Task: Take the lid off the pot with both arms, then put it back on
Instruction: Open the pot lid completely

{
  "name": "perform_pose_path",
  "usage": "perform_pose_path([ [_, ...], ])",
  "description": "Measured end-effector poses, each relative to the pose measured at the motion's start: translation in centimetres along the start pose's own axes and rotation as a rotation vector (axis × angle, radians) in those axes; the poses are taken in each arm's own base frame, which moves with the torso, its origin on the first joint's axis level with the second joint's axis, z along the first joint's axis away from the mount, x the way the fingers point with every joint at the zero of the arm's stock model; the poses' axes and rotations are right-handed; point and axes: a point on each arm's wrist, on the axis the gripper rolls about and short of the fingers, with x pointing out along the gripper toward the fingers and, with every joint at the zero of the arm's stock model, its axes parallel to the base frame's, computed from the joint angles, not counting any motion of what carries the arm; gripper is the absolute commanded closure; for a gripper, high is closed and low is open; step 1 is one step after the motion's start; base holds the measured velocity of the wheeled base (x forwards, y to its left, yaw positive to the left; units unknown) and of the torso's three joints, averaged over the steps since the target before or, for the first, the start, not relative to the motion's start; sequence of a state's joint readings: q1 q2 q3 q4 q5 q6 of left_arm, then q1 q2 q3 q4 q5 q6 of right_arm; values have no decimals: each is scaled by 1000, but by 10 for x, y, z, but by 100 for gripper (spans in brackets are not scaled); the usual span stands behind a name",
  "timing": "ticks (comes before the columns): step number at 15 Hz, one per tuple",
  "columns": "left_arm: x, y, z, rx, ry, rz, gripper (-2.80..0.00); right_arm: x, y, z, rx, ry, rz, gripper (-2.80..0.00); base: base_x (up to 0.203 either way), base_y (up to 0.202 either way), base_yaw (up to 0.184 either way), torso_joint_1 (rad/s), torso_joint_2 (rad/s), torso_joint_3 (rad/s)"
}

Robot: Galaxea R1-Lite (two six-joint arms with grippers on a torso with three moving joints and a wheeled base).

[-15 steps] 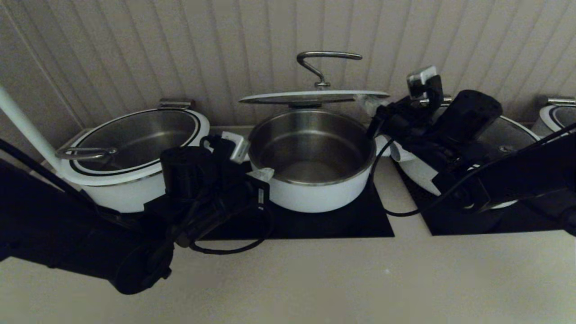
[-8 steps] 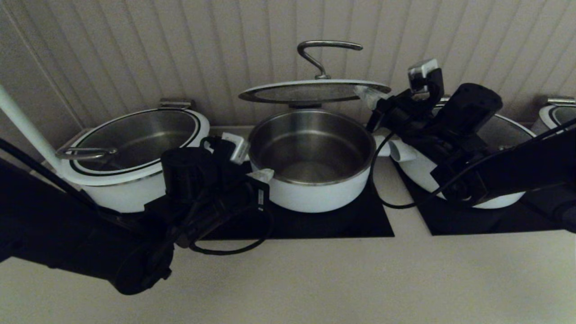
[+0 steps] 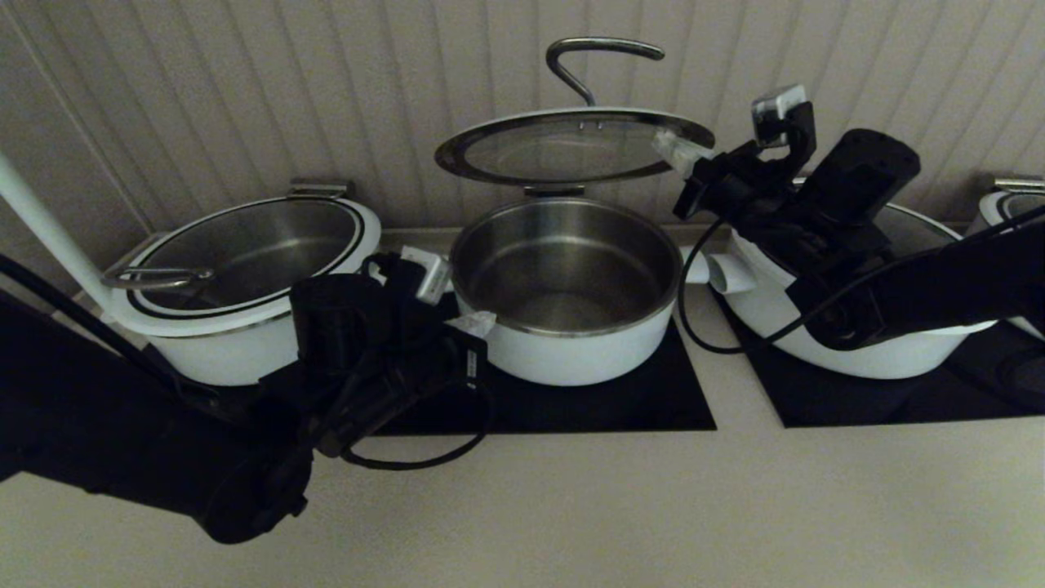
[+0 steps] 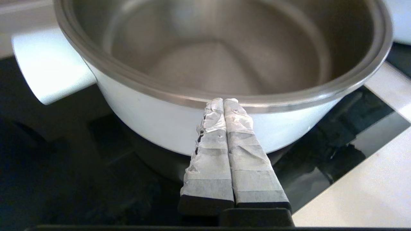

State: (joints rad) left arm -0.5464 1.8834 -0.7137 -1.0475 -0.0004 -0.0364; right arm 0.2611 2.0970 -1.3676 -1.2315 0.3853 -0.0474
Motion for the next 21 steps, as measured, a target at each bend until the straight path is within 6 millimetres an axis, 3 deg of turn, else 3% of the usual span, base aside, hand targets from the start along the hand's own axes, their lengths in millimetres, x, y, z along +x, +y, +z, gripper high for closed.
perform_pose_path([
  [11,-1,0,-5,2,-5,-3,0,18,-11,11,-16,-31,3,0,0,0,0,0,0,0],
  [16,-3,0,7,41,-44,-3,0,19,-12,11,-19,-35,2,0,0,0,0,0,0,0],
  [21,-24,0,31,122,-118,7,0,18,-14,10,-21,-33,-2,0,0,0,0,0,0,0],
])
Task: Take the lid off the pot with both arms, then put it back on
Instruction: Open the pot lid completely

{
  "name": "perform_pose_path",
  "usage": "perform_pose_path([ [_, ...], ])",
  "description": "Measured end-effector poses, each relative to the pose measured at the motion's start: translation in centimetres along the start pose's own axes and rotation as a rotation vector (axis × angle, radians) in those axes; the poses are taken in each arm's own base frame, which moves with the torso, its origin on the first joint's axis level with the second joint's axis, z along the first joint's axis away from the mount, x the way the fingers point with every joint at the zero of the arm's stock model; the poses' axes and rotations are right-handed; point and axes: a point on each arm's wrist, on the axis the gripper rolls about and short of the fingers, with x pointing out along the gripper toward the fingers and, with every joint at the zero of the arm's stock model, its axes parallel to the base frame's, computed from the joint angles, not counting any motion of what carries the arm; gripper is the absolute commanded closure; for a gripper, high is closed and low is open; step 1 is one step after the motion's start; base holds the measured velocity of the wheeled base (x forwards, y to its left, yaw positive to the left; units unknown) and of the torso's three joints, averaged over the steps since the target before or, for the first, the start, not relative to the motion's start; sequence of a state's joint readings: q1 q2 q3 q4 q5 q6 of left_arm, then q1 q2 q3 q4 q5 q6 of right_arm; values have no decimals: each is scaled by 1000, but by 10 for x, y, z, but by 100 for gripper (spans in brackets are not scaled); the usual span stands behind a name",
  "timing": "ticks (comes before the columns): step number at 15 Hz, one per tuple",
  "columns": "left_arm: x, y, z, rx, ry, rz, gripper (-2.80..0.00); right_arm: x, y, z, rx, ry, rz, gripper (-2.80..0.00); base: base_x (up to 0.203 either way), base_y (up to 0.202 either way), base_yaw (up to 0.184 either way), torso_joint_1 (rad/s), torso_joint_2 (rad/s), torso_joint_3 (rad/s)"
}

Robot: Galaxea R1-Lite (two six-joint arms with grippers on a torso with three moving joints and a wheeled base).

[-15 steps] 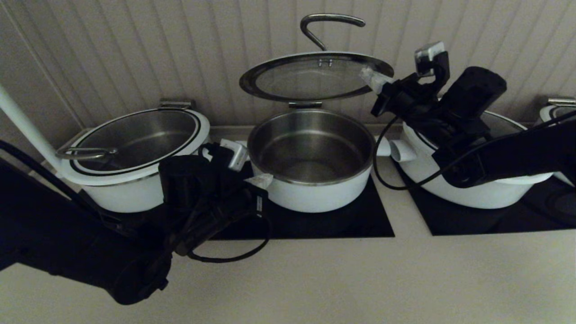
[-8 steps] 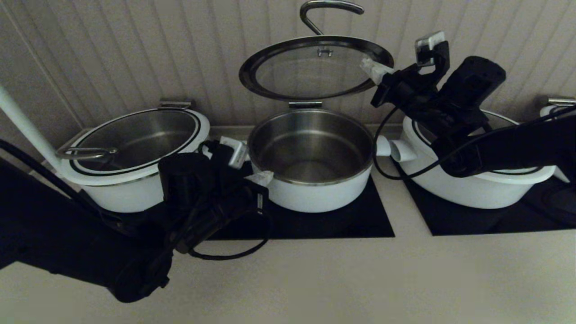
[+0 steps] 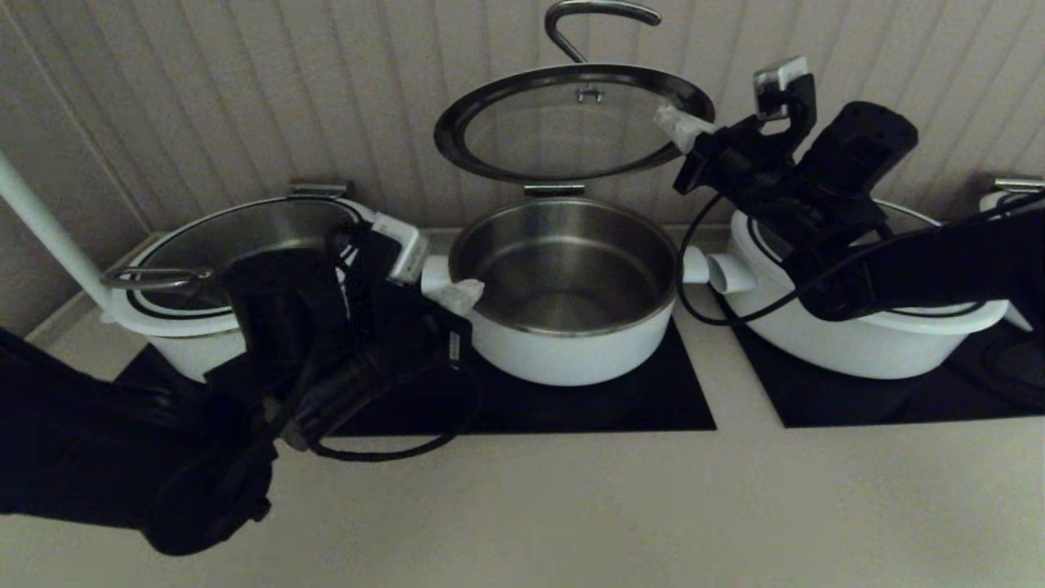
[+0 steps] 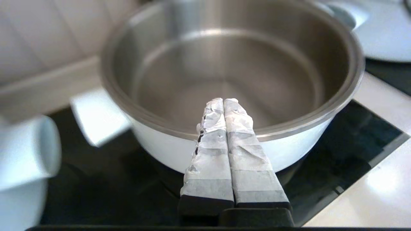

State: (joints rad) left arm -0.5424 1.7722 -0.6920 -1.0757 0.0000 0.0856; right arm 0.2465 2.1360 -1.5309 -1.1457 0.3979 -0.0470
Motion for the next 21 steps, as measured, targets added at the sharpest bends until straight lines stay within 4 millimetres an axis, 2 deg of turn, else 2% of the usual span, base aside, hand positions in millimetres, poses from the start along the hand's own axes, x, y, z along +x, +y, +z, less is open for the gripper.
perform_pose_path([
  [2,-15,6,8,24,-18,19,0,-1,-3,0,-4,1,-4,0,0,0,0,0,0,0],
  [5,-45,27,9,67,-7,109,0,-2,-6,-1,-7,3,-11,0,0,0,0,0,0,0],
  [10,-115,46,0,74,26,253,0,-3,-7,-1,-9,4,-9,0,0,0,0,0,0,0],
  [16,-189,47,-14,68,73,443,0,-3,-7,0,-9,3,-6,0,0,0,0,0,0,0],
  [21,-251,27,-25,60,117,570,0,-4,-13,1,-19,-1,-8,0,0,0,0,0,0,0],
])
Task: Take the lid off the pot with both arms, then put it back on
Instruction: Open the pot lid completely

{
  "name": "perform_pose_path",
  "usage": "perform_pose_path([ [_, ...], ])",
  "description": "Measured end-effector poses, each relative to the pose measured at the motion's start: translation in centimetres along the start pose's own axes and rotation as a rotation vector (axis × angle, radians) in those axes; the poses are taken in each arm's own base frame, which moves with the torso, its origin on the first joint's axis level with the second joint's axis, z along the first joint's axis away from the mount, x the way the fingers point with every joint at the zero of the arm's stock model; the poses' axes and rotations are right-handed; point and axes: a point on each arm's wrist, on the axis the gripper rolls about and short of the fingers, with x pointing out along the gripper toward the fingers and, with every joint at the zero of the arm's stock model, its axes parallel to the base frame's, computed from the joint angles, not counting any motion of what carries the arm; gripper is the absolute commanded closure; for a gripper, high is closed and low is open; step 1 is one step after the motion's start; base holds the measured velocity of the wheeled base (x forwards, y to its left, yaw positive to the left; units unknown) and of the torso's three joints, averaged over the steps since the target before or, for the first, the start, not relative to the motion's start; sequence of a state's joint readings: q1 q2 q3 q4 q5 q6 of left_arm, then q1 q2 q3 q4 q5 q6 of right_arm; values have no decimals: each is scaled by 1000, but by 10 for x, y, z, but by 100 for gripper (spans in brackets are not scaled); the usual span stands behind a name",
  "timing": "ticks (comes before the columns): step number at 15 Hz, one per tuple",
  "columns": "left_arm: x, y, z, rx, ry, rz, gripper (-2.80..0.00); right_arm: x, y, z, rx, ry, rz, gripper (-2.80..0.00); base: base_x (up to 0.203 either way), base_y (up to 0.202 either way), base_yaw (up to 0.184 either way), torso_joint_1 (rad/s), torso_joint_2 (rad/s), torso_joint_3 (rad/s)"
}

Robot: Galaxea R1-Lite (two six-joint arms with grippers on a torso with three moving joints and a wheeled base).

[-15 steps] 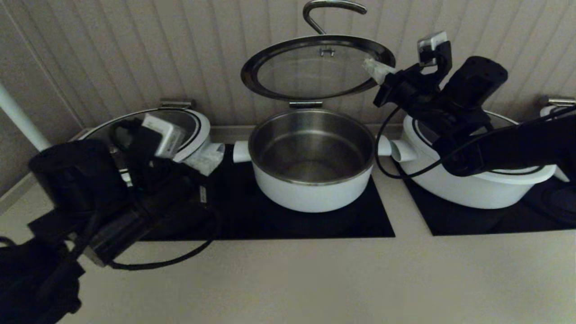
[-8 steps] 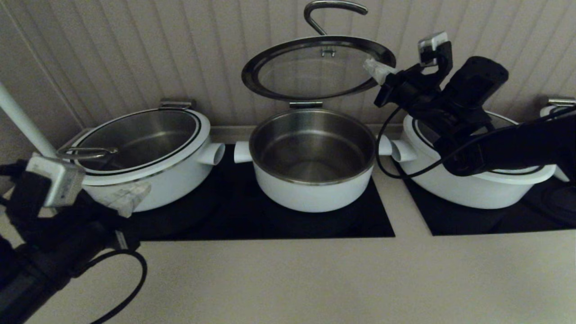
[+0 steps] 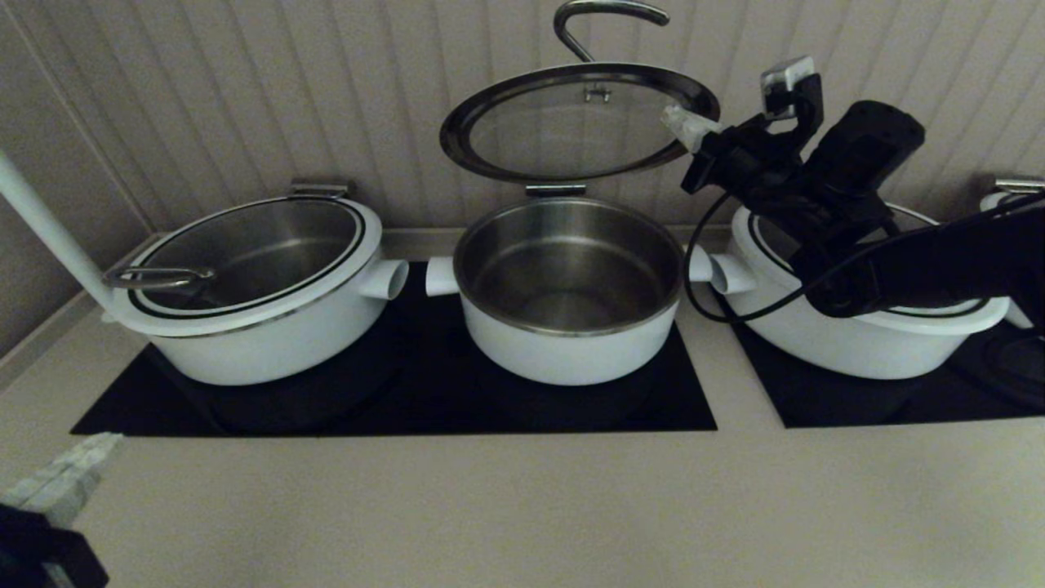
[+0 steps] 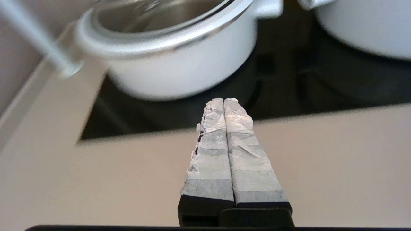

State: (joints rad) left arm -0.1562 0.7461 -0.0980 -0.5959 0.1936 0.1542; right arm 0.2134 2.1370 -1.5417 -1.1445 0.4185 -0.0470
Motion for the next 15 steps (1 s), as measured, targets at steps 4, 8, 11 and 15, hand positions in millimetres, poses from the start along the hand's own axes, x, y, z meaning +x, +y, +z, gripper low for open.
perform_pose_path([
  [4,-50,8,-26,-33,24,95,0,-1,-6,2,-10,-4,-1,0,0,0,0,0,0,0],
  [8,-59,8,-51,-61,52,178,0,0,-8,3,-15,-11,2,0,0,0,0,0,0,0],
  [11,-60,8,-54,-80,6,185,0,1,-9,4,-19,-20,3,0,0,0,0,0,0,0],
  [15,-61,8,-55,-80,4,185,0,0,-8,4,-17,-15,6,0,0,0,0,0,0,0],
])
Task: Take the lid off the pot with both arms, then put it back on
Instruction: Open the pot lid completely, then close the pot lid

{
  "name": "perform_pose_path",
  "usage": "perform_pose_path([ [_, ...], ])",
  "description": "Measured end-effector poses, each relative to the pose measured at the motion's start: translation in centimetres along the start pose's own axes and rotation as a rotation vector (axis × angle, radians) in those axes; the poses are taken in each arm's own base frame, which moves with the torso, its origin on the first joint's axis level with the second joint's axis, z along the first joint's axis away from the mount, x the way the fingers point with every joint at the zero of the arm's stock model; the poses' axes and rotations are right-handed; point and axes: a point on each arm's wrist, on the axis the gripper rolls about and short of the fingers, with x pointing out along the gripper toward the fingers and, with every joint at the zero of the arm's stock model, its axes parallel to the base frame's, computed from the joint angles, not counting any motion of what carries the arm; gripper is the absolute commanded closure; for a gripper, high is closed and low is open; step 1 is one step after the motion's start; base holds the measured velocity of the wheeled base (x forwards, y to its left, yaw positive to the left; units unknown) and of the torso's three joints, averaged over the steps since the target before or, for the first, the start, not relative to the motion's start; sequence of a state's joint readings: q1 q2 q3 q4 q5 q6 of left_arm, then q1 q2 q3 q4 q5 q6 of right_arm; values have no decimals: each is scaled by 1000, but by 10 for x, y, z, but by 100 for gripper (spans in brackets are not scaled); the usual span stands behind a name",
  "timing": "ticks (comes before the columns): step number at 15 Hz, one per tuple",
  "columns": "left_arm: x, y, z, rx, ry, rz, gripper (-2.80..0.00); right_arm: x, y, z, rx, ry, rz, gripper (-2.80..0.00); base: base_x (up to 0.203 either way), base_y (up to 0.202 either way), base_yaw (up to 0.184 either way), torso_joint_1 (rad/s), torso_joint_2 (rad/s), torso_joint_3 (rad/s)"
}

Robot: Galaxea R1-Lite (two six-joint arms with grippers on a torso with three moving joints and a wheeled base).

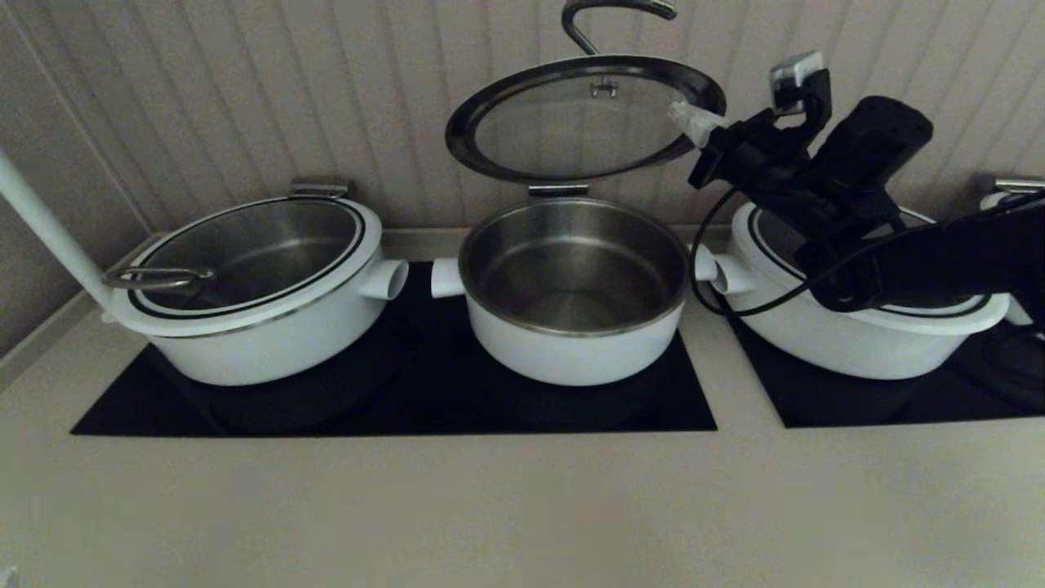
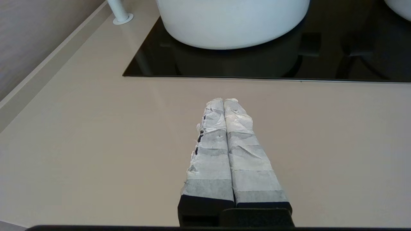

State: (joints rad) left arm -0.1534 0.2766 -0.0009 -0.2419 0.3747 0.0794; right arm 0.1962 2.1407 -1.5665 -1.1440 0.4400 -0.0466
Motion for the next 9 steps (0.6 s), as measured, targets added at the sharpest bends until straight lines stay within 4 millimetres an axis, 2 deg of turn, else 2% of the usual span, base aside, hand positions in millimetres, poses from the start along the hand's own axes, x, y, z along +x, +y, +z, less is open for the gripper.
perform_pose_path([
  [9,0,0,-3,7,23,-3,0,-20,10,0,38,77,14,0,0,0,0,0,0,0],
])
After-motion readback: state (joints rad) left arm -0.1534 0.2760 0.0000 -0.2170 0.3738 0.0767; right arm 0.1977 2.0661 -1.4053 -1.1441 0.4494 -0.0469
